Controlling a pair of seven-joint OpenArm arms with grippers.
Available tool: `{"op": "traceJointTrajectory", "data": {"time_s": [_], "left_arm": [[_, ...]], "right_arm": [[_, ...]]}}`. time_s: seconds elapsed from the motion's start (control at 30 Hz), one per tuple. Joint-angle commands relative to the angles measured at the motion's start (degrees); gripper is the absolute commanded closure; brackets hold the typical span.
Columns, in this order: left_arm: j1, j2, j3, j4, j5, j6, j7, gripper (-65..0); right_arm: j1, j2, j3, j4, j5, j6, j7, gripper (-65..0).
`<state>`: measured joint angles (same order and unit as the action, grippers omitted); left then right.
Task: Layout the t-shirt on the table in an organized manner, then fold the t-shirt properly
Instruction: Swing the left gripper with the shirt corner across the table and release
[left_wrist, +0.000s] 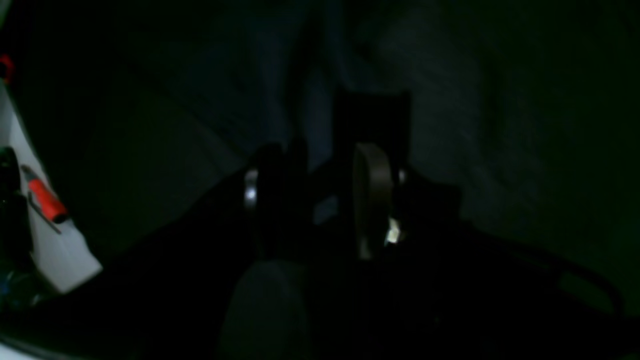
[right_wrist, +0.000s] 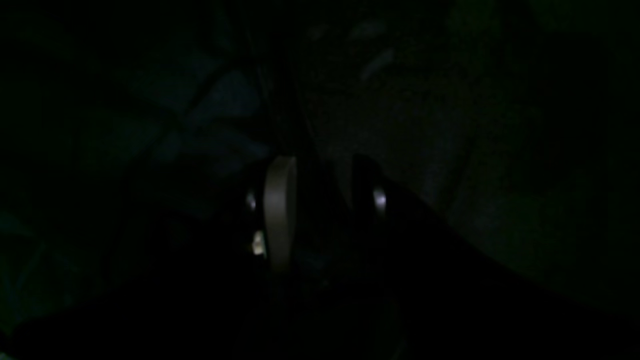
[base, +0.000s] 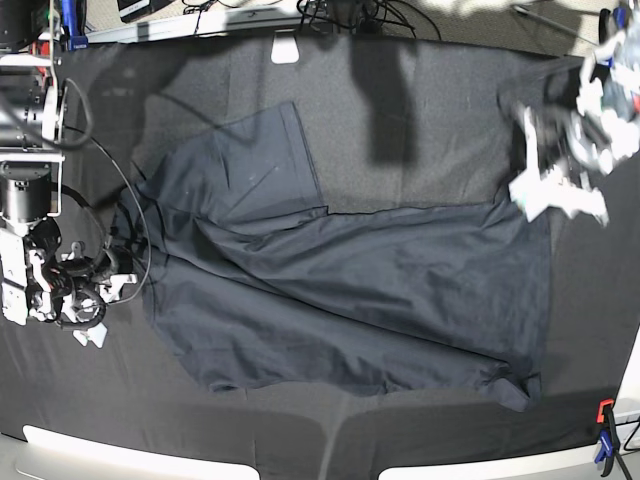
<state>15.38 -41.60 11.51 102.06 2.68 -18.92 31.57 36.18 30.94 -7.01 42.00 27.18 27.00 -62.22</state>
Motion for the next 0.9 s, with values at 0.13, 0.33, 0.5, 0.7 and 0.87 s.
{"op": "traceJointTrajectory", "data": {"time_s": [0.13,0.33,0.5,0.7,0.87], "left_arm": [[3.91,-0.94,-0.63,0.81,2.45,0.5,-3.15,-21.5],[3.78,-0.92,-0.63,-2.67,5.62,5.77,-3.04,-21.5],[3.82,0.83,-0.59,-6.82,6.34,5.84,-3.21,-20.8],[3.85,4.81,-0.59,-9.57,9.09,5.7,-3.76,0.0],[3.89,4.04,-0.59,-8.24,9.86,5.88,2.05,0.0]], "right_arm": [[2.03,0.96,0.35,0.74,0.46,0.46,0.26,-18.7],[2.03,0.96,0.35,0.74,0.48,0.46,0.24,-18.7],[2.03,0.96,0.35,0.74,0.5,0.44,0.24,-18.7],[2.03,0.96,0.35,0.74,0.46,0.46,0.17,-18.7],[2.03,0.98,0.35,0.74,0.28,0.81,0.07,-18.7]]}}
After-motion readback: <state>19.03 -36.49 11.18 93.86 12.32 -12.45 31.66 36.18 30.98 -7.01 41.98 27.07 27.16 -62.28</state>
